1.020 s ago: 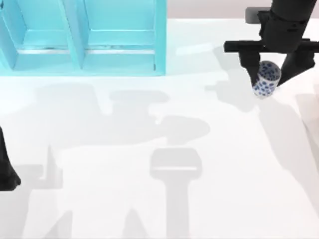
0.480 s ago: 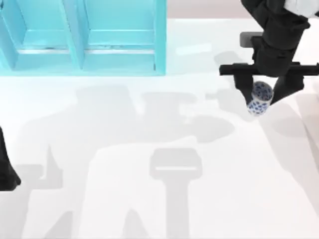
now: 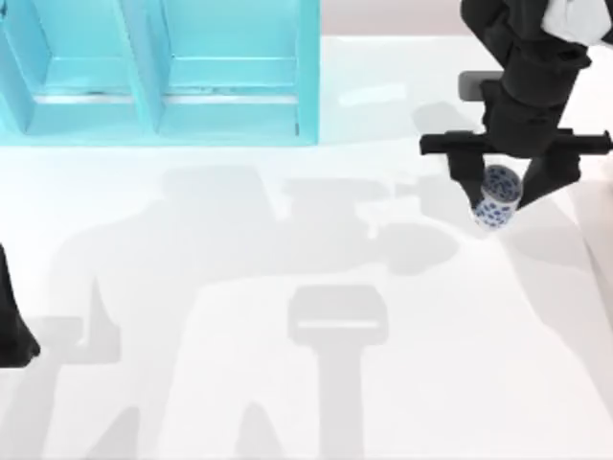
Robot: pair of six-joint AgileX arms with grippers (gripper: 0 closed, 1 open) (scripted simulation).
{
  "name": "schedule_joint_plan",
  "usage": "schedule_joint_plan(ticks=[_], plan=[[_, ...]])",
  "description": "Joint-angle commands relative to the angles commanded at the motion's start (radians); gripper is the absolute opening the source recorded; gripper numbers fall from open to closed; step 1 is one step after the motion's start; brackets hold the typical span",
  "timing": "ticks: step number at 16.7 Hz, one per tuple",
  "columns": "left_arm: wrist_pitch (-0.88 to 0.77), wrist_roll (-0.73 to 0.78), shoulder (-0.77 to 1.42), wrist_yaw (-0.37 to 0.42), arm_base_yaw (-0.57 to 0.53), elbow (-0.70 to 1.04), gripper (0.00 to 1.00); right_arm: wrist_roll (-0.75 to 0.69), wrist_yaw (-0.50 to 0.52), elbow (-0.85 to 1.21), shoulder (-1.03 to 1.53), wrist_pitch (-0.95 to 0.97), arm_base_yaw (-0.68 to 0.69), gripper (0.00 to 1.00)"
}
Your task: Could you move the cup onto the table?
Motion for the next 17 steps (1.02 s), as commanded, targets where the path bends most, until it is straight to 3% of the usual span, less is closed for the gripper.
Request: schedule_joint_plan(ticks=[11, 17], plan=[[0.0, 0.0, 0.0, 0.0, 0.0, 0.0, 1.0, 0.0, 0.0, 0.0, 0.0, 0.0, 0.0, 0.98], [0.0, 0.0, 0.0, 0.0, 0.0, 0.0, 1.0, 0.0, 0.0, 0.0, 0.0, 0.0, 0.0, 1.0]])
